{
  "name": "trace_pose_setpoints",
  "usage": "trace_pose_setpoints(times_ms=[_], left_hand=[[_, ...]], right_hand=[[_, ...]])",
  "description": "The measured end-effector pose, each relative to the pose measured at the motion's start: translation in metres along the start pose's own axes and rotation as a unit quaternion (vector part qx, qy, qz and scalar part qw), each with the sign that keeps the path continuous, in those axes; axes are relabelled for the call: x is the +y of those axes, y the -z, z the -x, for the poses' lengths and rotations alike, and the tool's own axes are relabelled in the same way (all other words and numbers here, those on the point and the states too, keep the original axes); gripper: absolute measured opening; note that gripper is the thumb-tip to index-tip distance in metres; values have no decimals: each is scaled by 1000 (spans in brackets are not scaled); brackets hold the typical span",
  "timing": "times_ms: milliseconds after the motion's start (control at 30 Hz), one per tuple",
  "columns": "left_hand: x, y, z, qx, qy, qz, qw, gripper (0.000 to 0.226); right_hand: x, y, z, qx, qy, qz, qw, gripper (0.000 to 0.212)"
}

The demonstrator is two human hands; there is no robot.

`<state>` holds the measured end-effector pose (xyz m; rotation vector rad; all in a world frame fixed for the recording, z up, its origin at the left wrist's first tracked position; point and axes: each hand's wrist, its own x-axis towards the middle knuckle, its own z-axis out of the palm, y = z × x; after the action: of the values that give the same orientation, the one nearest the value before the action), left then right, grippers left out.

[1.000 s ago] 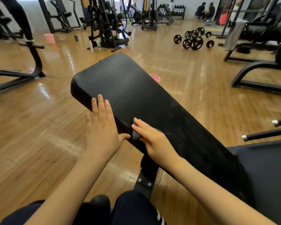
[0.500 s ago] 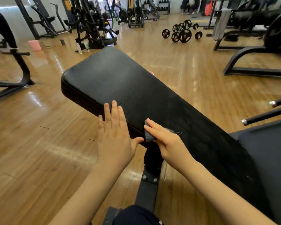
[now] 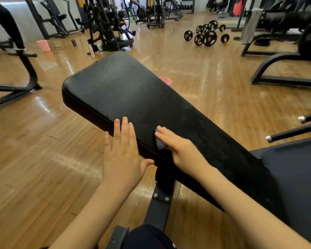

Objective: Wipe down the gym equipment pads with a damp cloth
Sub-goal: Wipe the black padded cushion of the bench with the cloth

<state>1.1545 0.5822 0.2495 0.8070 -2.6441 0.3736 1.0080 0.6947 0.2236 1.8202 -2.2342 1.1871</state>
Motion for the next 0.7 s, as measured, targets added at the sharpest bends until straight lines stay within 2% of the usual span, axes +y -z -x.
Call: trace_pose_setpoints(times_ms=[133,300,433,700], left_hand=[[19,4,-2,-17,55,11,998,110],[31,-1,-7,-15,75,7,997,119],[32,-6,-8,-23,74,-1,997,123],[31,-10,-11,-5,63,19,998,124]], right_hand=[[34,30,-21,17,-116,-53,992,53],[78,51,-79,53,-147,-36,987,47],[120,52,-113,41,-191,-27,980,46],[144,38,-98,69,-214,-42,974,51]])
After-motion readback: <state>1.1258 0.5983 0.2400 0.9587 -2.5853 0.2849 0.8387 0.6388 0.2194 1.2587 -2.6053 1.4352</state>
